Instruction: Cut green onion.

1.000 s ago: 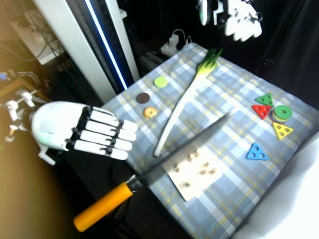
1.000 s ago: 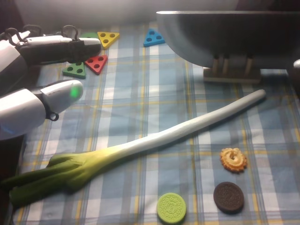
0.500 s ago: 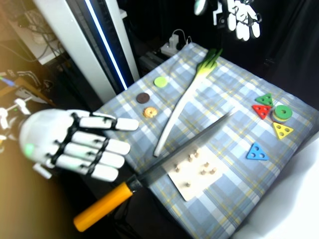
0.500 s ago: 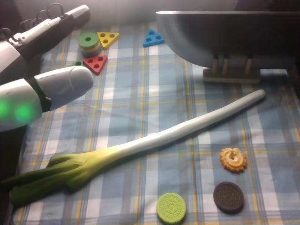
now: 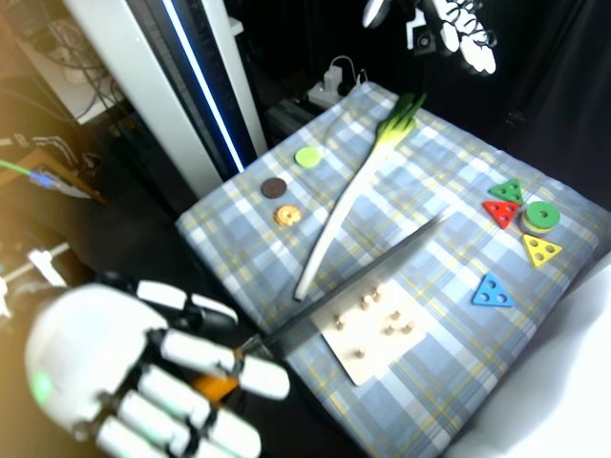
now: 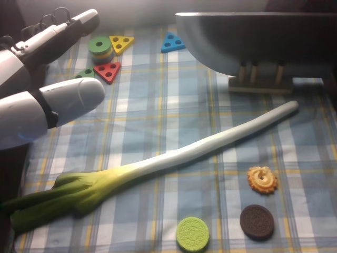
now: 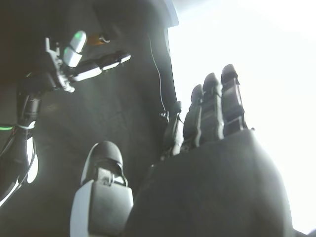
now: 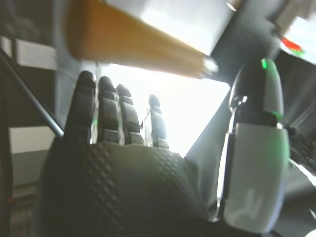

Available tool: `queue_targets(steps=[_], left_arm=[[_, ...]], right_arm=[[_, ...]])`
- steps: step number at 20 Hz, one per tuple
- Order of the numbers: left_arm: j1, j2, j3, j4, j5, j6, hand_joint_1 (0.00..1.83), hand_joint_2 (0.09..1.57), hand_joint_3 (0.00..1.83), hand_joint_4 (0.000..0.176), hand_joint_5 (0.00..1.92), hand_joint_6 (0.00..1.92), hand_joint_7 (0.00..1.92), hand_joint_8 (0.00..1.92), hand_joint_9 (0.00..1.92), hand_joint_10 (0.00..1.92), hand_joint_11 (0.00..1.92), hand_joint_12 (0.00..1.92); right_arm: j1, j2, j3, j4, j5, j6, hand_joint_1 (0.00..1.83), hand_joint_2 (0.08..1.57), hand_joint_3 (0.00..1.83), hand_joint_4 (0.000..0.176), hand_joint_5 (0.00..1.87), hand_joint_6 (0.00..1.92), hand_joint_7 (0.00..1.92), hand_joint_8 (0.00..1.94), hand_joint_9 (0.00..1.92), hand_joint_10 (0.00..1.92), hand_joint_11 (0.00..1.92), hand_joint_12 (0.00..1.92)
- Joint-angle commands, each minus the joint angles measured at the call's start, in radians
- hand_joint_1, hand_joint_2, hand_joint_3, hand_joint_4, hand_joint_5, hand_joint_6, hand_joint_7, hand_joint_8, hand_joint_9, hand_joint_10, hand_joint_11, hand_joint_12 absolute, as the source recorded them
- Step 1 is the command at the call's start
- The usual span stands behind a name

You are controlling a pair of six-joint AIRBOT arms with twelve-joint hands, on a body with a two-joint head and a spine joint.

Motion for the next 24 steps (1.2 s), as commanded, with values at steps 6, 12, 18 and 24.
queue_targets(steps=[6, 12, 18, 24], left_arm=[[-0.002, -0.006, -0.003, 0.004, -0.112, -0.006, 0.0, 1.12, 0.0, 0.142, 0.0, 0.0, 0.05, 0.0, 0.08, 0.0, 0.01, 0.09], [-0.001, -0.015, 0.001, 0.003, -0.098, -0.006, 0.0, 1.16, 0.01, 0.111, 0.03, 0.01, 0.07, 0.01, 0.08, 0.0, 0.03, 0.11], [0.0, -0.02, 0.004, -0.001, -0.084, -0.006, 0.0, 1.2, 0.01, 0.124, 0.03, 0.0, 0.12, 0.0, 0.13, 0.0, 0.02, 0.13], [0.001, -0.022, 0.005, -0.005, -0.083, -0.007, 0.0, 1.23, 0.01, 0.115, 0.02, 0.0, 0.11, 0.0, 0.11, 0.0, 0.02, 0.15]], right_arm=[[0.041, -0.047, 0.059, 0.01, -0.001, -0.007, 0.96, 0.91, 0.0, 0.093, 0.3, 0.01, 0.28, 0.01, 0.23, 0.01, 0.2, 0.11], [0.049, -0.079, 0.078, 0.01, -0.018, -0.007, 0.97, 1.09, 0.0, 0.0, 0.81, 0.01, 0.94, 0.01, 1.03, 0.04, 0.61, 1.01], [0.061, -0.082, 0.085, 0.01, -0.018, -0.007, 0.58, 1.3, 0.0, 0.0, 0.77, 0.64, 1.16, 0.02, 1.26, 0.05, 0.92, 0.99], [0.067, -0.083, 0.09, 0.01, -0.023, -0.018, 0.33, 1.48, 0.0, 0.0, 0.8, 1.85, 1.03, 1.88, 1.09, 1.9, 1.13, 1.91]])
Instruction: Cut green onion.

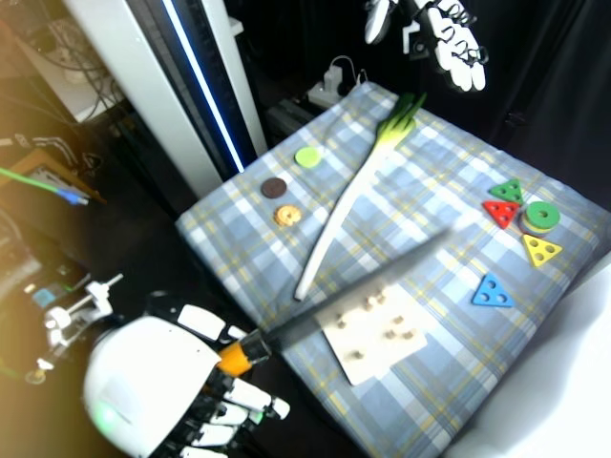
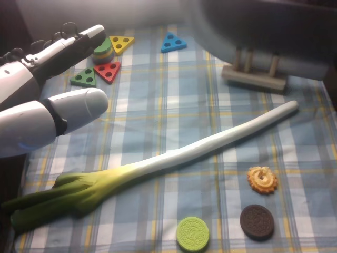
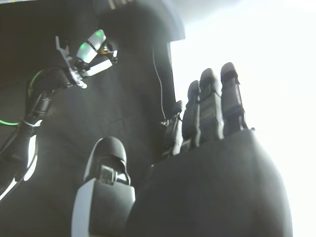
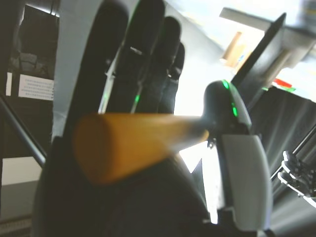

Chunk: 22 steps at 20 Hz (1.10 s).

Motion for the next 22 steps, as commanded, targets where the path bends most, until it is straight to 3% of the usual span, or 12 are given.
queue_targets(steps=[1, 2, 3, 5, 8, 9, 10, 14, 17, 19, 20, 22], left_arm=[[-0.005, -0.002, 0.002, 0.002, -0.122, -0.007, 0.0, 1.24, 0.01, 0.109, 0.03, 0.01, 0.12, 0.0, 0.12, 0.0, 0.03, 0.16], [-0.003, -0.002, 0.001, 0.001, -0.122, -0.007, 0.0, 1.24, 0.01, 0.118, 0.03, 0.0, 0.12, 0.0, 0.13, 0.01, 0.06, 0.17], [-0.002, -0.002, 0.001, 0.0, -0.122, -0.007, 0.0, 1.24, 0.01, 0.121, 0.02, 0.0, 0.1, 0.0, 0.13, 0.01, 0.07, 0.18], [0.002, -0.002, 0.0, -0.001, -0.124, -0.009, 0.0, 1.24, 0.0, 0.113, 0.01, 0.0, 0.09, 0.0, 0.12, 0.0, 0.01, 0.27], [0.004, -0.002, 0.0, -0.003, -0.126, -0.012, 0.0, 1.24, 0.0, 0.109, 0.03, 0.0, 0.1, 0.01, 0.12, 0.01, 0.0, 0.19], [0.004, -0.002, 0.0, -0.003, -0.126, -0.013, 0.0, 1.25, 0.0, 0.094, 0.04, 0.01, 0.11, 0.01, 0.13, 0.01, 0.01, 0.2], [0.005, -0.002, 0.0, -0.003, -0.126, -0.013, 0.0, 1.25, 0.0, 0.103, 0.02, 0.0, 0.1, 0.0, 0.12, 0.0, 0.0, 0.19], [0.008, -0.003, 0.0, -0.004, -0.128, -0.015, 0.0, 1.26, 0.0, 0.086, 0.0, 0.0, 0.1, 0.0, 0.12, 0.0, 0.0, 0.2], [0.01, -0.003, 0.0, -0.004, -0.128, -0.016, 0.0, 1.27, 0.01, 0.063, 0.02, 0.01, 0.1, 0.0, 0.11, 0.0, 0.0, 0.2], [0.01, -0.003, 0.0, -0.004, -0.128, -0.016, 0.0, 1.27, 0.0, 0.053, 0.0, 0.0, 0.07, 0.0, 0.09, 0.0, 0.0, 0.17], [0.01, -0.002, 0.0, -0.001, -0.124, -0.017, 0.0, 1.27, 0.0, 0.045, 0.01, 0.0, 0.07, 0.0, 0.09, 0.0, 0.0, 0.17], [0.009, 0.0, -0.002, 0.013, -0.11, -0.017, 0.0, 1.28, 0.01, 0.0, 0.03, 0.01, 0.09, 0.01, 0.12, 0.01, 0.0, 0.17]], right_arm=[[0.017, 0.01, 0.01, 0.029, 0.125, 0.0, 0.33, 1.49, 0.0, 0.04, 0.84, 1.91, 1.05, 1.93, 1.11, 1.92, 1.16, 1.92], [0.02, 0.01, 0.009, 0.029, 0.125, -0.006, 0.37, 1.5, 0.0, 0.065, 0.9, 1.92, 1.12, 1.94, 1.18, 1.92, 1.24, 1.92], [0.023, 0.01, 0.009, 0.03, 0.125, -0.014, 0.35, 1.49, 0.0, 0.136, 0.91, 1.92, 1.13, 1.94, 1.22, 1.92, 1.28, 1.92], [0.034, 0.01, 0.006, 0.03, 0.125, -0.031, 0.38, 1.5, 0.0, 0.173, 0.94, 1.92, 1.17, 1.94, 1.27, 1.92, 1.32, 1.92], [0.05, 0.019, -0.005, 0.03, 0.125, -0.065, 0.44, 1.48, 0.0, 0.176, 0.9, 1.92, 1.15, 1.94, 1.25, 1.92, 1.33, 1.92], [0.055, 0.022, -0.009, 0.03, 0.125, -0.071, 0.4, 1.46, 0.0, 0.176, 0.91, 1.92, 1.19, 1.94, 1.31, 1.92, 1.38, 1.92], [0.06, 0.025, -0.011, 0.03, 0.125, -0.073, 0.37, 1.46, 0.0, 0.176, 0.92, 1.92, 1.22, 1.94, 1.34, 1.92, 1.31, 1.92], [0.076, 0.035, -0.016, 0.03, 0.137, -0.077, 0.46, 1.48, 0.0, 0.165, 0.99, 1.92, 1.2, 1.94, 1.29, 1.92, 1.31, 1.92], [0.077, 0.053, -0.036, 0.03, 0.179, -0.077, 0.54, 1.45, 0.0, 0.154, 0.87, 1.92, 1.1, 1.94, 1.23, 1.92, 1.26, 1.92], [0.077, 0.07, -0.059, 0.031, 0.229, -0.077, 0.48, 1.46, 0.0, 0.166, 0.94, 1.92, 1.2, 1.94, 1.33, 1.92, 1.38, 1.92], [0.077, 0.081, -0.075, 0.03, 0.259, -0.077, 0.48, 1.48, 0.01, 0.166, 0.92, 1.92, 1.21, 1.94, 1.36, 1.92, 1.42, 1.92], [0.077, 0.102, -0.108, 0.025, 0.31, -0.081, 0.49, 1.5, 0.01, 0.153, 0.88, 1.92, 1.22, 1.94, 1.43, 1.92, 1.49, 1.92]])
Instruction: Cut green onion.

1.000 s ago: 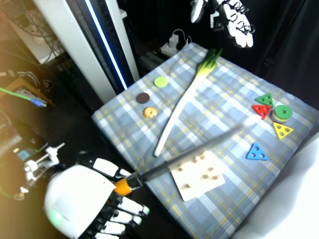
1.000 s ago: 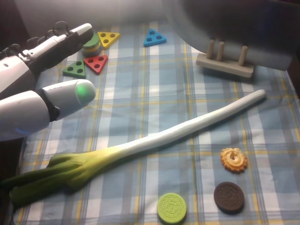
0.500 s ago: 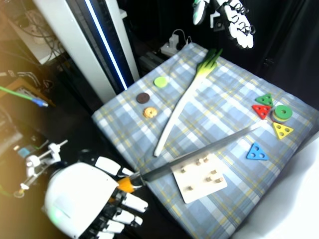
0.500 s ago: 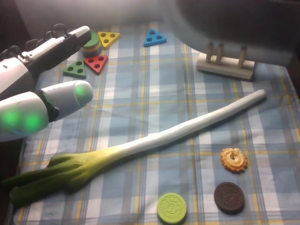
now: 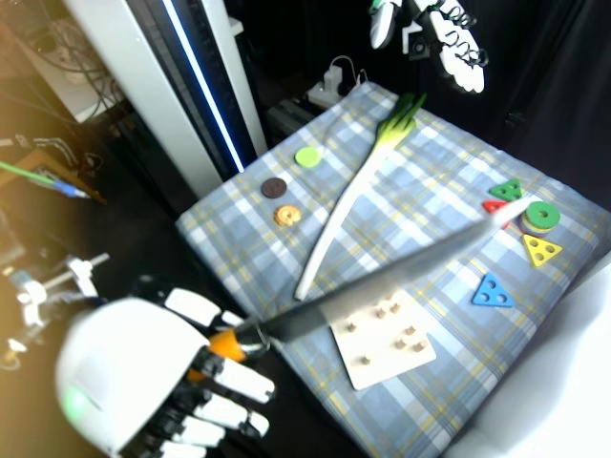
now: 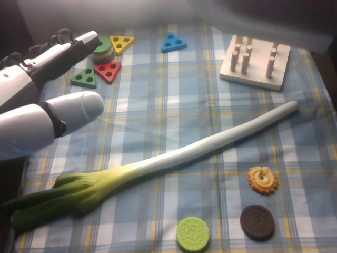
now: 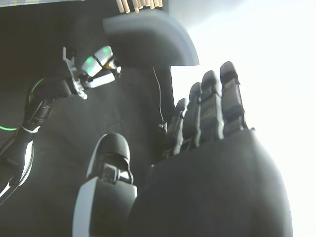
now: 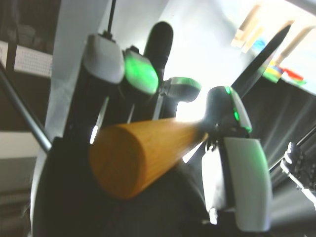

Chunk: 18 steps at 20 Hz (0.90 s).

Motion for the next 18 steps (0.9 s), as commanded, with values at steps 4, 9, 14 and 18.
queue_targets(steps=[4, 9, 14, 18], left_arm=[[-0.05, 0.013, -0.006, 0.108, -0.042, -0.009, 0.0, 1.34, 0.02, 0.0, 0.03, 0.01, 0.1, 0.01, 0.15, 0.01, 0.06, 0.16], [-0.152, -0.026, -0.004, 0.299, 0.183, -0.01, 0.0, 1.34, 0.0, 0.0, 0.1, 0.0, 0.13, 0.0, 0.16, 0.0, 0.12, 0.16], [-0.27, -0.13, 0.033, 0.46, 0.441, -0.01, 0.0, 1.3, 0.0, 0.0, 0.0, 0.0, 0.03, 0.01, 0.04, 0.01, 0.03, 0.06], [-0.298, -0.211, 0.075, 0.532, 0.603, -0.009, 0.0, 1.34, 0.01, 0.0, 0.0, 0.0, 0.0, 0.0, 0.0, 0.0, 0.0, 0.0]], right_arm=[[0.019, 0.026, -0.028, 0.012, 0.205, -0.006, 0.46, 1.49, 0.0, 0.083, 0.88, 1.92, 1.23, 1.94, 1.42, 1.92, 1.51, 1.92], [0.017, 0.014, -0.038, 0.001, 0.205, -0.006, 0.51, 1.49, 0.0, 0.075, 0.88, 1.92, 1.23, 1.94, 1.42, 1.92, 1.5, 1.92], [0.004, 0.015, -0.058, -0.001, 0.209, -0.005, 0.48, 1.47, 0.0, 0.061, 0.89, 1.92, 1.28, 1.94, 1.47, 1.92, 1.54, 1.92], [0.004, 0.02, -0.078, -0.03, 0.222, -0.004, 0.53, 1.46, 0.0, 0.035, 0.91, 1.92, 1.25, 1.94, 1.43, 1.92, 1.51, 1.92]])
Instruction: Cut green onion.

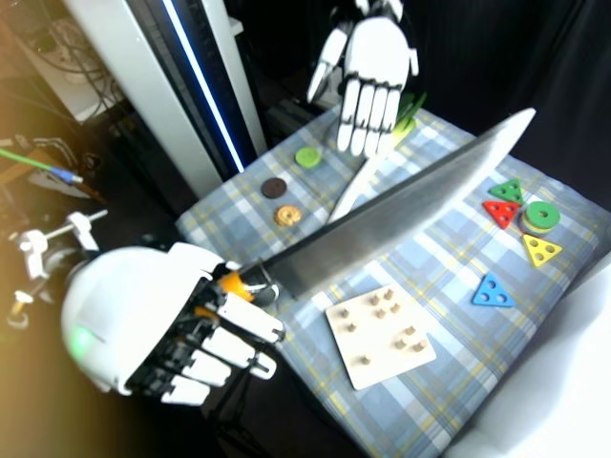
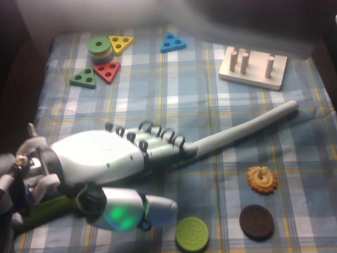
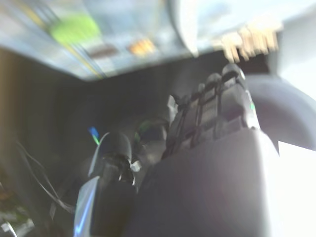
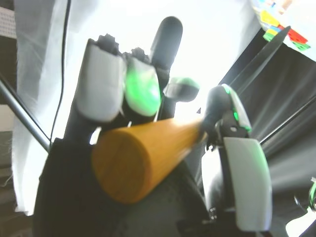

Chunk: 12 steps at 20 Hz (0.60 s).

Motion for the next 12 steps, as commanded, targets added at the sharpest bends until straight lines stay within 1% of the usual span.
queue_targets(steps=[1, 3, 5, 6, 8, 10, 11, 12], left_arm=[[-0.02, -0.01, 0.003, 0.008, -0.058, -0.001, 0.0, 1.34, 0.01, 0.0, 0.0, 0.0, 0.0, 0.0, 0.0, 0.0, 0.0, 0.0], [-0.026, -0.028, 0.016, 0.018, -0.023, 0.0, 0.0, 1.35, 0.01, 0.0, 0.0, 0.0, 0.0, 0.0, 0.0, 0.0, 0.0, 0.0], [-0.036, -0.043, 0.026, 0.041, 0.012, 0.0, 0.0, 1.36, 0.01, 0.0, 0.0, 0.0, 0.0, 0.0, 0.0, 0.0, 0.0, 0.0], [-0.041, -0.051, 0.031, 0.061, 0.035, 0.001, 0.0, 1.37, 0.02, 0.0, 0.0, 0.0, 0.0, 0.0, 0.0, 0.0, 0.0, 0.0], [-0.042, -0.055, 0.032, 0.079, 0.058, 0.001, 0.0, 1.37, 0.01, 0.0, 0.0, 0.0, 0.0, 0.0, 0.0, 0.0, 0.0, 0.0], [-0.04, -0.053, 0.032, 0.079, 0.062, 0.001, 0.0, 1.36, 0.01, 0.0, 0.0, 0.0, 0.0, 0.0, 0.0, 0.0, 0.0, 0.0], [-0.04, -0.052, 0.032, 0.079, 0.063, 0.001, 0.0, 1.35, 0.0, 0.0, 0.0, 0.0, 0.0, 0.0, 0.0, 0.0, 0.0, 0.0], [-0.04, -0.052, 0.031, 0.079, 0.063, 0.001, 0.0, 1.35, 0.0, 0.0, 0.0, 0.0, 0.0, 0.0, 0.0, 0.0, 0.0, 0.0]], right_arm=[[0.009, 0.011, 0.001, 0.019, 0.153, 0.013, 0.54, 1.46, 0.0, 0.025, 0.92, 1.92, 1.26, 1.94, 1.44, 1.92, 1.51, 1.92], [0.009, 0.008, -0.002, 0.01, 0.153, 0.016, 0.51, 1.46, 0.0, 0.017, 0.92, 1.92, 1.26, 1.94, 1.43, 1.92, 1.49, 1.92], [0.009, 0.003, -0.002, 0.0, 0.153, 0.037, 0.5, 1.45, 0.0, 0.018, 0.89, 1.92, 1.23, 1.94, 1.4, 1.92, 1.46, 1.92], [0.008, -0.001, -0.002, -0.012, 0.162, 0.056, 0.5, 1.45, 0.0, 0.025, 0.86, 1.92, 1.18, 1.94, 1.34, 1.92, 1.42, 1.92], [0.008, -0.012, -0.005, -0.036, 0.18, 0.078, 0.53, 1.45, 0.0, 0.039, 0.86, 1.92, 1.17, 1.94, 1.32, 1.92, 1.39, 1.92], [0.008, -0.013, -0.01, -0.051, 0.193, 0.089, 0.54, 1.46, 0.0, 0.044, 0.86, 1.92, 1.18, 1.94, 1.33, 1.92, 1.4, 1.92], [0.008, -0.013, -0.012, -0.063, 0.193, 0.095, 0.55, 1.47, 0.0, 0.046, 0.88, 1.92, 1.23, 1.94, 1.38, 1.92, 1.42, 1.92], [0.006, -0.012, -0.012, -0.079, 0.193, 0.104, 0.55, 1.47, 0.0, 0.046, 0.88, 1.92, 1.23, 1.94, 1.38, 1.92, 1.42, 1.92]])
